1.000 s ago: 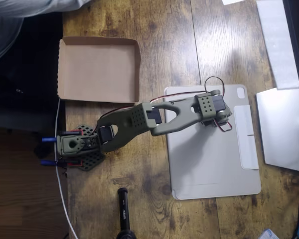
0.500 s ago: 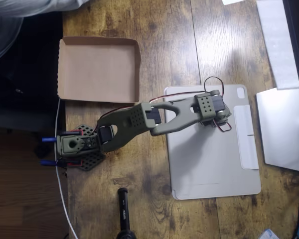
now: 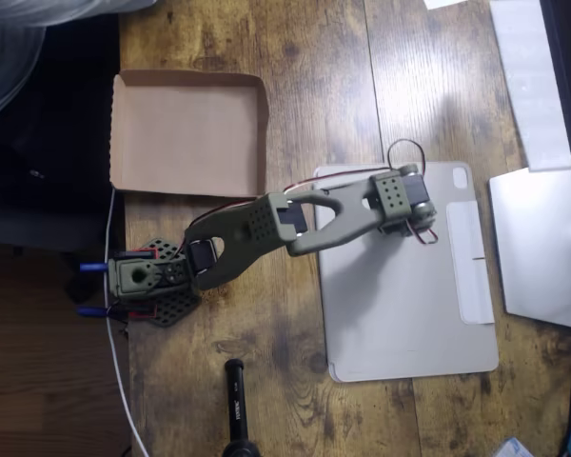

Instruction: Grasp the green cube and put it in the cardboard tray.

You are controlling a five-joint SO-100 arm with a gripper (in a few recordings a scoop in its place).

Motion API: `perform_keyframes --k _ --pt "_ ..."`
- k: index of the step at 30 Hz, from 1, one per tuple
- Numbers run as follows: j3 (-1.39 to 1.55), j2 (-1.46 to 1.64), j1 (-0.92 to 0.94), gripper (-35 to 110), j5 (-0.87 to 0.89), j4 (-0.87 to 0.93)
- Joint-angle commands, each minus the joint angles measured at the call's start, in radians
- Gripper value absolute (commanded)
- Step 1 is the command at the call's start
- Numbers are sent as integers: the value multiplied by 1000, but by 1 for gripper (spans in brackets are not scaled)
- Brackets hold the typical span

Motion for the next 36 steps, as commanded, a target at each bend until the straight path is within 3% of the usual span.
perform_keyframes --k 1,17,36 --pt "-38 92 -26 6 3 38" --pt "112 265 -117 6 57 110" --pt "479 707 -479 6 129 195"
